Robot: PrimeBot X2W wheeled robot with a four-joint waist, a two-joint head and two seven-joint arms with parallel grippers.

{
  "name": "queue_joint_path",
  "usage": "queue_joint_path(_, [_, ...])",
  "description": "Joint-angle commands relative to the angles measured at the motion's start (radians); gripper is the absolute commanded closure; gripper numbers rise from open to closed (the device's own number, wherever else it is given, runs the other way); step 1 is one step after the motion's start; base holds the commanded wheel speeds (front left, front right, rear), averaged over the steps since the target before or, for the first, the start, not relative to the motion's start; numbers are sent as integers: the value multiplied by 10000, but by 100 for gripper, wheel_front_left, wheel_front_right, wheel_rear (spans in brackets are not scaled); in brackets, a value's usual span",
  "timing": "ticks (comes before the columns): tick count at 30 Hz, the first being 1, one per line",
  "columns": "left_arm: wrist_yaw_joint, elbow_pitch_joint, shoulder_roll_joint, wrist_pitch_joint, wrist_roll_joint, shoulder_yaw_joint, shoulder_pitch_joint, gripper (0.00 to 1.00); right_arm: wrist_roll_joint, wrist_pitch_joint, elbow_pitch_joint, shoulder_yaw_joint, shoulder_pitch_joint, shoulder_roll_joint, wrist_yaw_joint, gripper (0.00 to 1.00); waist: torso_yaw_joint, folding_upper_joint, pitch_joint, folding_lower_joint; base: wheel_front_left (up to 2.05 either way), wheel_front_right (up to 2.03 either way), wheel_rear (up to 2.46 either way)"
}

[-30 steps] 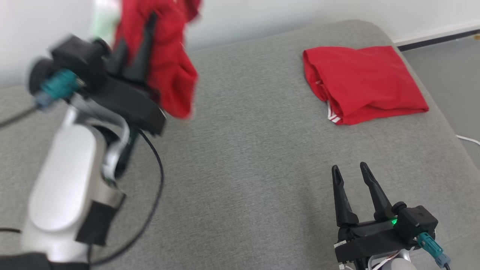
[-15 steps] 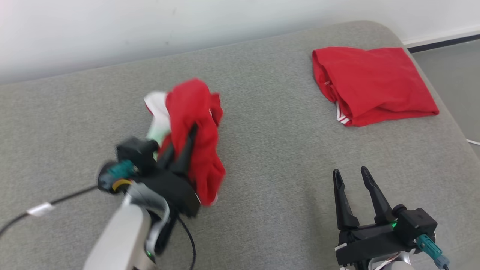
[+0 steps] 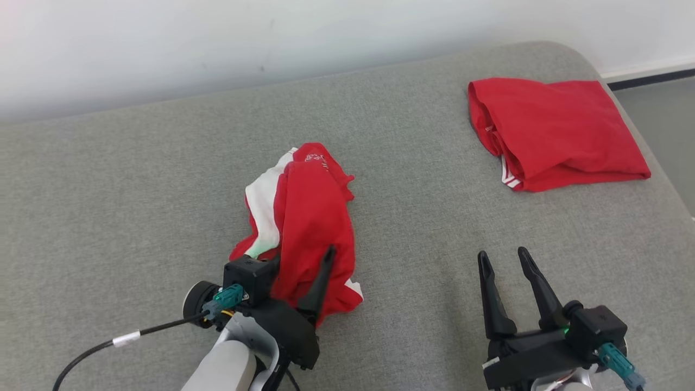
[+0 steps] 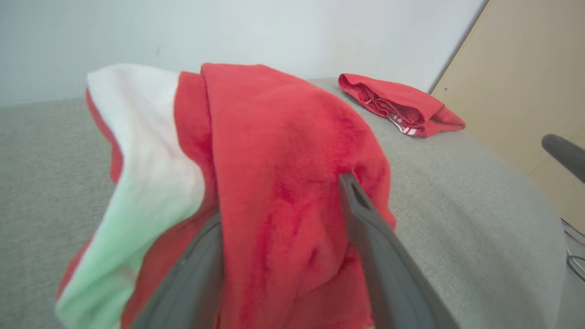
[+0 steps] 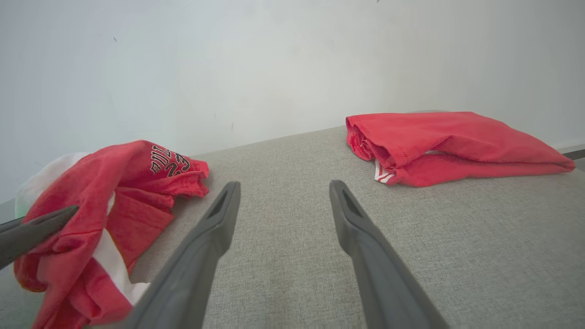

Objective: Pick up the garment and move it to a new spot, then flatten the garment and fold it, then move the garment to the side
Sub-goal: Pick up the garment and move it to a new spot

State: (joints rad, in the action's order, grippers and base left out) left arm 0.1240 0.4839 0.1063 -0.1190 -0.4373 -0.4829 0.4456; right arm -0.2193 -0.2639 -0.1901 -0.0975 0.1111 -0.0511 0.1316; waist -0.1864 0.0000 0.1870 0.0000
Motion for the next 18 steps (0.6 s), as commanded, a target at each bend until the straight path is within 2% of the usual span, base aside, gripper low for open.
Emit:
queue_joint_path(1, [34, -60, -9, -95, 8, -20, 4, 0, 88, -2, -7, 39, -147, 16, -23, 0, 138, 0, -132, 0, 0, 0, 0])
queue_joint_path(8, [-136, -1087, 274, -543, -79, 144, -315, 0, 121, -2, 16, 158, -369, 16, -25, 0, 556, 0, -471, 0, 0, 0, 0])
queue_joint_path(18, [-1062, -2818, 1407, -1114, -26, 1307, -1360, 0, 219, -2, 83, 433, -606, 16, -24, 0, 966, 0, -938, 0, 0, 0, 0])
